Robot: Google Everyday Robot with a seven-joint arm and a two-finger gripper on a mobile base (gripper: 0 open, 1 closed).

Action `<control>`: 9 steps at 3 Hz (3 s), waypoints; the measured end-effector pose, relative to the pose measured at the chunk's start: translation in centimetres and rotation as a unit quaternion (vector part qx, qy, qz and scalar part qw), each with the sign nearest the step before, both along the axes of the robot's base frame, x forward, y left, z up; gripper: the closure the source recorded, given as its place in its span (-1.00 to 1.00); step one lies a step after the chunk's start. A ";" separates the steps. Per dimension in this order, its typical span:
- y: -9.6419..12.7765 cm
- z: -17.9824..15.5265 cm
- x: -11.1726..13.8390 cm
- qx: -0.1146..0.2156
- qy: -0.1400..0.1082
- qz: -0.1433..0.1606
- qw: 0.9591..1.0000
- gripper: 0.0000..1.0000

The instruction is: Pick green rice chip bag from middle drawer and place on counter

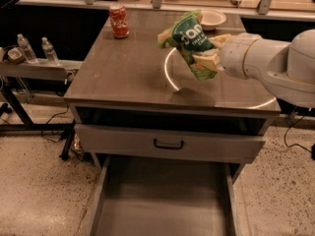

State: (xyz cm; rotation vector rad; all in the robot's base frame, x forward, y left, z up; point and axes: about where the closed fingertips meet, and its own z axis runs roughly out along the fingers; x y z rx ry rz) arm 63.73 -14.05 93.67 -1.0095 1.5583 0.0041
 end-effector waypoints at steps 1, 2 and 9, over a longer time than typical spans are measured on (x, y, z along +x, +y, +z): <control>0.1 0.0 0.0 0.000 0.000 0.001 1.000 -0.43; 0.2 -0.1 0.1 0.000 0.001 0.002 1.000 -0.90; -26.5 23.4 -4.7 -0.183 -0.209 -0.252 0.927 -1.00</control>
Offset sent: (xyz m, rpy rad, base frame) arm 0.0003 0.0010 -0.0004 -0.0003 0.0007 0.0015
